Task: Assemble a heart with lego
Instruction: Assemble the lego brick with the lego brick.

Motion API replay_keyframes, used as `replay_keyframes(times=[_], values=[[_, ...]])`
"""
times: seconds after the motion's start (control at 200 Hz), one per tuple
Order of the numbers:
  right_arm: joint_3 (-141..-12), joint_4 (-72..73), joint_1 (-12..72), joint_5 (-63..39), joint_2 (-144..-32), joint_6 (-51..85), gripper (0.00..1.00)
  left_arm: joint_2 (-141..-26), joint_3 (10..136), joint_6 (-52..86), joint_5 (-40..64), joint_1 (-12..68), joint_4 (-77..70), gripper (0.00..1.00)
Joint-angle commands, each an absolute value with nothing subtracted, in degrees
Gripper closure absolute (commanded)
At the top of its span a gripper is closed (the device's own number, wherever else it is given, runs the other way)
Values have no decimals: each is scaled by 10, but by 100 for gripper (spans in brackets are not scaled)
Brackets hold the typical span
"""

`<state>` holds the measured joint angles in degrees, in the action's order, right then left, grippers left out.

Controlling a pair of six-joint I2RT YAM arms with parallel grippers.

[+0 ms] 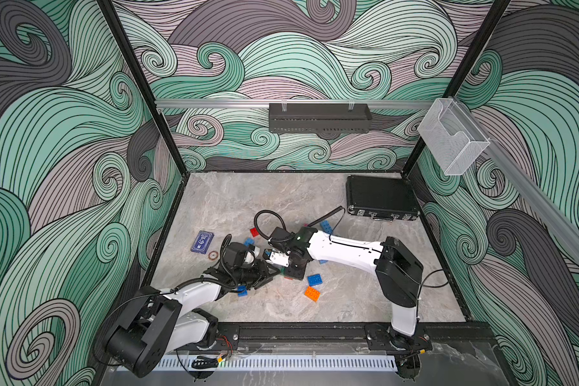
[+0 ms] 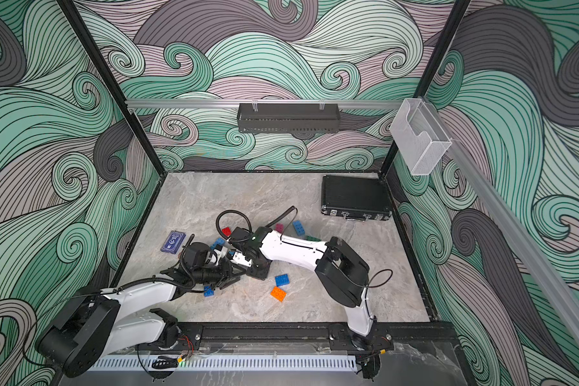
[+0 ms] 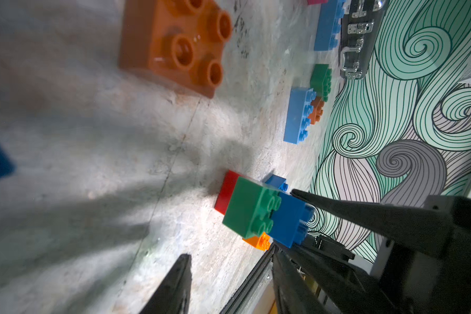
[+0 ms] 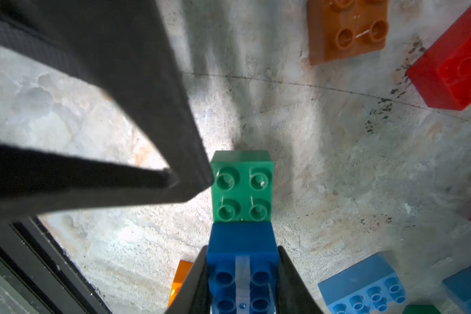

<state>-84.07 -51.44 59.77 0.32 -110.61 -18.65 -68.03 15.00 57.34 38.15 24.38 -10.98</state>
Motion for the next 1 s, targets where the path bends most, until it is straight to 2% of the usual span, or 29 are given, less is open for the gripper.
replay_keyframes(times=[0.0,0.205,0.615,0.861,0.996], values=[[-866,-536,592,-4,-1113,-229,67,-665,164,563,377,231,-75,50],[-895,-536,572,-42,-1125,-278,67,-640,167,551,385,207,-44,50],[-908,-560,568,-45,-1158,-309,63,-627,179,535,404,174,-6,50],[-912,-560,574,-40,-1151,-308,45,-642,182,538,408,175,-21,48],[-909,-560,575,-50,-1129,-304,39,-639,183,537,408,174,-18,47]])
